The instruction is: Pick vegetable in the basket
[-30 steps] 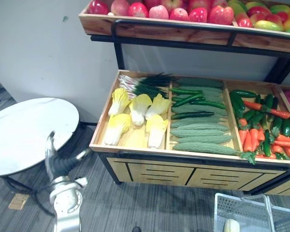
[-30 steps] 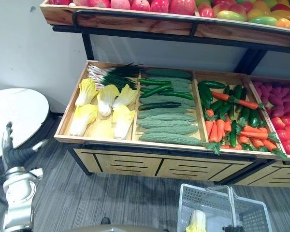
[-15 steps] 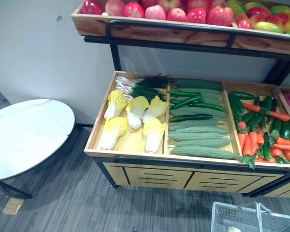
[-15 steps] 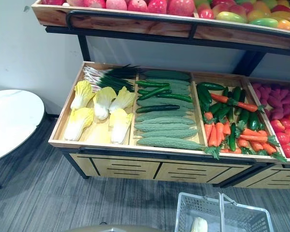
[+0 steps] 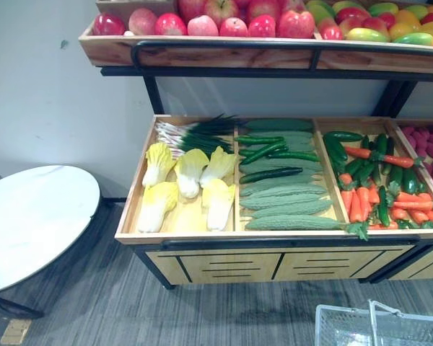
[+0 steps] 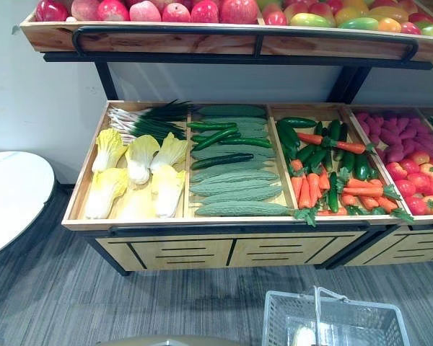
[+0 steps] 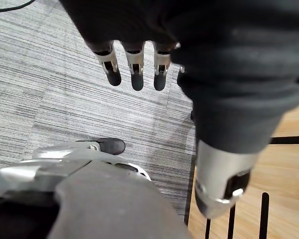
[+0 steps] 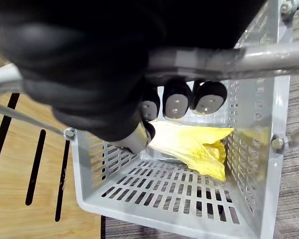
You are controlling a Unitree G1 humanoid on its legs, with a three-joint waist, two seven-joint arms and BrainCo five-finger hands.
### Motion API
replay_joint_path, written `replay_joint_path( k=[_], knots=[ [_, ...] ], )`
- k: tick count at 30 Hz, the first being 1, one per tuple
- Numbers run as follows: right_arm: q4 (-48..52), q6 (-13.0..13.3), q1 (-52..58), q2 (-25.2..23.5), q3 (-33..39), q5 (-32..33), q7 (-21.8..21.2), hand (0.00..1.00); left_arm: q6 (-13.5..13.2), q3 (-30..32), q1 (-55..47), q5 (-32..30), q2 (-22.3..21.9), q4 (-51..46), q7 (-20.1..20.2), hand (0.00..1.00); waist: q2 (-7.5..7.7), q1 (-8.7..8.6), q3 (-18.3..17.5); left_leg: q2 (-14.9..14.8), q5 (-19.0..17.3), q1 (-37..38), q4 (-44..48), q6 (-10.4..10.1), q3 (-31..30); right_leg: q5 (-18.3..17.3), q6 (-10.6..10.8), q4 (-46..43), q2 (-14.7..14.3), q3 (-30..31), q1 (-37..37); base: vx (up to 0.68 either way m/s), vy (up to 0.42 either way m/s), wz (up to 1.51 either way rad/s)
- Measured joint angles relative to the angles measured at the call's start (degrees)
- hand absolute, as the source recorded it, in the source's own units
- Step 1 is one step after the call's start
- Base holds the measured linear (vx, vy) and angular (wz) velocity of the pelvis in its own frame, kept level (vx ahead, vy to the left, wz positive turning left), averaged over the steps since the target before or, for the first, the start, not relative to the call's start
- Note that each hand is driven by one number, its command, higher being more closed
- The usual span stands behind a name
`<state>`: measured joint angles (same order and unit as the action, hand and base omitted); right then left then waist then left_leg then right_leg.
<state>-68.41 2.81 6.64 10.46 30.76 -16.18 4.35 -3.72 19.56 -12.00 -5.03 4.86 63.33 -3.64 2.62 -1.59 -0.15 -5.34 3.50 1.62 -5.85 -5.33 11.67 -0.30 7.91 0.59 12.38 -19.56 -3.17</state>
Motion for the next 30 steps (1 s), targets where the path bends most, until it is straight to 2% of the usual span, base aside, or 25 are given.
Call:
replay_joint_path(
  k=[3, 6, 8, 9, 10, 11, 12, 13, 14, 15, 16, 17, 18, 19, 20, 21, 23, 24, 27, 28, 29, 30],
  knots=[
    [0.1, -0.1, 0.5, -0.6, 2.2, 1.5, 0.0, 1.0, 0.0, -1.4, 0.1, 0.0, 0.5, 0.0, 0.0, 0.0, 0.49, -0.06, 0.5, 0.2, -1.1, 1.9, 0.0, 0.2, 1.0, -2.6, -1.1, -5.3, 1.1, 1.6, 1.5, 0.02, 0.022, -0.2],
    [1.3, 0.4, 0.2, -2.3, 2.9, 1.7, 0.1, 1.0, 0.0, -3.3, 0.7, -0.1, 1.8, 0.4, -0.1, 0.0, 1.58, -0.25, 2.3, 0.0, -2.2, 3.6, 0.0, 0.1, 4.9, -2.4, -2.0, -10.6, 1.0, 6.6, 5.3, -0.01, 0.044, -0.74],
    [2.5, 0.5, -0.3, -3.9, 2.1, 2.0, 0.0, 1.0, 0.0, -4.0, 1.4, -0.1, 2.4, 0.5, -0.3, 0.0, 1.91, -0.2, 4.2, -1.1, -2.7, 5.1, 0.0, 0.0, 8.9, -0.2, -4.9, -10.4, -0.7, 9.0, 6.5, -0.04, 0.041, -1.19],
    [3.0, 0.5, -0.5, -4.6, 1.2, 2.8, 0.0, 1.0, 0.0, -4.0, 1.8, -0.4, 2.4, 0.4, -0.5, 0.0, 2.04, -0.14, 5.1, -1.7, -3.0, 5.8, 0.1, 0.0, 12.1, 2.1, -5.7, -10.0, -1.7, 9.0, 7.1, -0.08, 0.05, -1.43],
    [3.3, 0.5, -0.6, -5.1, -0.1, 3.7, 0.0, 1.0, 0.0, -4.0, 2.5, -0.8, 2.6, 0.5, -0.5, 0.0, 2.26, -0.17, 5.8, -2.2, -3.3, 6.1, 0.4, 0.3, 15.4, 5.9, -7.3, -7.8, -3.1, 8.8, 8.4, -0.08, 0.051, -1.37],
    [3.4, 0.5, -0.7, -5.2, -0.3, 3.8, 0.0, 1.0, 0.0, -4.0, 2.6, -0.9, 2.6, 0.5, -0.5, 0.0, 1.66, -0.08, 5.8, -2.6, -3.4, 6.1, 0.4, 0.5, 16.2, 7.3, -8.0, -6.4, -3.7, 8.7, 8.6, -0.1, 0.008, -1.63],
    [3.6, 0.3, -1.9, -5.4, -1.0, 3.7, 0.0, 1.0, -0.2, -4.0, 3.0, -1.2, 2.0, 0.3, -0.5, 0.0, 0.78, 0.33, 6.4, -4.8, -2.8, 5.6, 0.3, 2.3, 21.9, 6.1, -11.1, -9.4, -4.0, 2.4, 10.0, -0.11, -0.018, -1.5],
    [3.6, 0.3, -1.5, -5.3, -0.9, 3.7, -0.1, 1.0, -0.1, -4.5, 3.4, -2.2, 2.2, -0.1, -0.5, 0.0, 0.78, -0.19, 6.9, -5.2, -2.8, 6.0, 1.1, 2.2, 24.8, -1.2, -11.0, -22.6, -1.2, -5.5, 12.0, -0.09, -0.021, -1.56],
    [3.4, 0.3, -0.8, -5.1, -0.6, 3.8, -0.1, 1.0, -0.1, -4.8, 3.5, -2.5, 2.2, -0.1, -0.5, 0.0, 0.72, -0.3, 6.9, -5.2, -2.7, 6.9, 1.4, 2.1, 26.6, -3.4, -11.0, -27.1, 0.2, -8.6, 11.6, 0.0, 0.019, -1.31],
    [3.1, 0.3, -0.2, -4.8, 0.4, 3.7, -0.1, 1.0, 0.0, -4.8, 3.2, -2.5, 2.2, -0.1, -0.5, 0.0, 0.68, -0.15, 6.9, -5.3, -2.7, 8.0, 1.9, 2.2, 30.2, -5.6, -11.4, -31.4, 2.8, -13.9, 9.7, 0.05, 0.007, -1.41],
    [2.8, 0.3, 0.2, -4.6, 0.4, 3.7, 0.0, 1.0, 0.1, -4.6, 3.1, -2.5, 2.2, -0.1, -0.5, 0.0, 0.65, 0.0, 6.9, -5.3, -2.7, 8.8, 2.2, 2.2, 33.9, -7.2, -11.2, -32.4, 5.0, -18.9, 7.6, 0.04, -0.016, -1.44],
    [2.7, 0.2, 0.1, -4.7, 0.4, 3.7, 0.0, 1.0, 0.0, -4.6, 3.2, -2.5, 2.2, -0.1, -0.6, 0.0, 0.67, 0.04, 6.9, -5.3, -2.7, 9.1, 2.2, 2.2, 35.6, -8.0, -10.8, -32.4, 6.0, -21.2, 7.0, 0.01, -0.121, -1.54],
    [2.1, 0.1, -0.3, -4.9, 0.4, 3.7, -0.1, 1.0, 0.1, -4.4, 3.4, -2.5, 2.3, -0.1, -0.6, 0.0, 1.01, 0.08, 7.1, -5.4, -2.7, 9.7, 3.1, 2.1, 39.2, -8.8, -9.1, -30.6, 6.8, -24.5, 7.0, 0.01, -0.168, -1.65],
    [2.2, -0.1, -0.7, -4.9, 0.4, 3.7, -0.4, 1.0, 0.1, -4.1, 3.7, -2.5, 2.4, 0.1, -0.6, 0.0, 1.36, 0.01, 7.1, -5.6, -3.2, 9.7, 4.7, 1.6, 41.4, -9.5, -8.3, -25.9, 4.2, -25.6, 6.9, 0.01, -0.206, -1.75],
    [2.3, -0.1, -1.0, -4.6, 0.4, 3.7, -0.6, 1.0, 0.1, -4.0, 4.0, -2.5, 2.1, 0.2, -0.5, 0.0, 0.52, 0.17, 7.1, -6.3, -3.5, 9.5, 5.1, 1.2, 42.1, -9.5, -8.3, -22.3, 1.8, -24.6, 6.7, -0.05, -0.272, -1.7],
    [2.2, -0.2, -2.0, -3.8, 0.5, 3.6, -0.6, 1.0, 0.0, -4.2, 5.0, -2.5, 1.2, 0.6, -0.5, 0.0, -0.8, 0.08, 8.2, -7.2, -4.0, 9.3, 5.2, 0.3, 43.5, -8.7, -7.9, -16.2, -2.1, -22.3, 6.5, -0.07, -0.239, -1.23],
    [2.3, -0.4, -2.0, -3.5, 0.5, 3.6, -0.6, 1.0, 0.0, -4.7, 6.3, -2.5, 0.3, 0.6, -0.5, 0.0, -2.35, -0.29, 8.7, -8.2, -4.0, 9.6, 6.2, 0.0, 44.6, -6.9, -8.1, -11.2, -5.5, -18.9, 6.4, -0.07, -0.177, -1.17],
    [2.2, -0.9, -1.4, -3.8, 0.4, 3.7, -0.6, 1.0, -0.1, -4.7, 6.7, -2.5, 0.2, 0.5, -0.6, 0.0, -2.49, -0.37, 8.6, -9.4, -4.1, 9.8, 7.9, 0.0, 44.8, -6.8, -8.2, -9.9, -6.9, -17.0, 6.3, -0.03, -0.142, -0.93],
    [2.1, -1.3, 0.2, -4.5, 0.3, 3.7, -0.6, 1.0, -0.1, -5.1, 8.5, -2.4, 0.1, 0.3, -1.0, 0.0, -2.51, -2.13, 8.8, -13.0, -4.1, 9.4, 15.1, -0.1, 45.5, -6.9, -8.2, -8.4, -8.1, -15.7, 5.8, -0.01, -0.131, -0.37],
    [2.1, -1.3, 0.8, -4.8, 0.0, 3.7, -0.6, 1.0, -0.1, -5.2, 8.8, -2.4, 0.0, 0.0, -1.0, 0.0, -2.06, -2.78, 9.0, -14.5, -4.1, 9.0, 18.6, -0.1, 46.2, -6.9, -8.2, -8.0, -8.6, -14.7, 5.8, -0.04, -0.088, -0.61],
    [1.7, -1.3, 0.8, -4.9, -1.0, 3.8, -0.6, 1.0, -0.1, -5.2, 9.0, -2.0, -0.2, 0.0, -1.1, 0.0, -1.92, -2.88, 8.8, -18.1, -4.1, 7.9, 26.1, -0.1, 46.0, -7.0, -8.3, -7.1, -9.5, -12.9, 5.7, -0.03, -0.055, -0.69],
    [1.7, -1.2, 0.9, -4.8, -1.5, 3.9, -0.6, 1.0, -0.2, -5.2, 9.1, -1.9, -0.4, 0.0, -1.1, 0.0, -2.11, -2.89, 8.9, -19.7, -4.1, 7.6, 29.1, 0.0, 45.7, -7.0, -8.5, -6.9, -10.1, -12.0, 5.6, 0.0, -0.075, -0.86]
  ],
)
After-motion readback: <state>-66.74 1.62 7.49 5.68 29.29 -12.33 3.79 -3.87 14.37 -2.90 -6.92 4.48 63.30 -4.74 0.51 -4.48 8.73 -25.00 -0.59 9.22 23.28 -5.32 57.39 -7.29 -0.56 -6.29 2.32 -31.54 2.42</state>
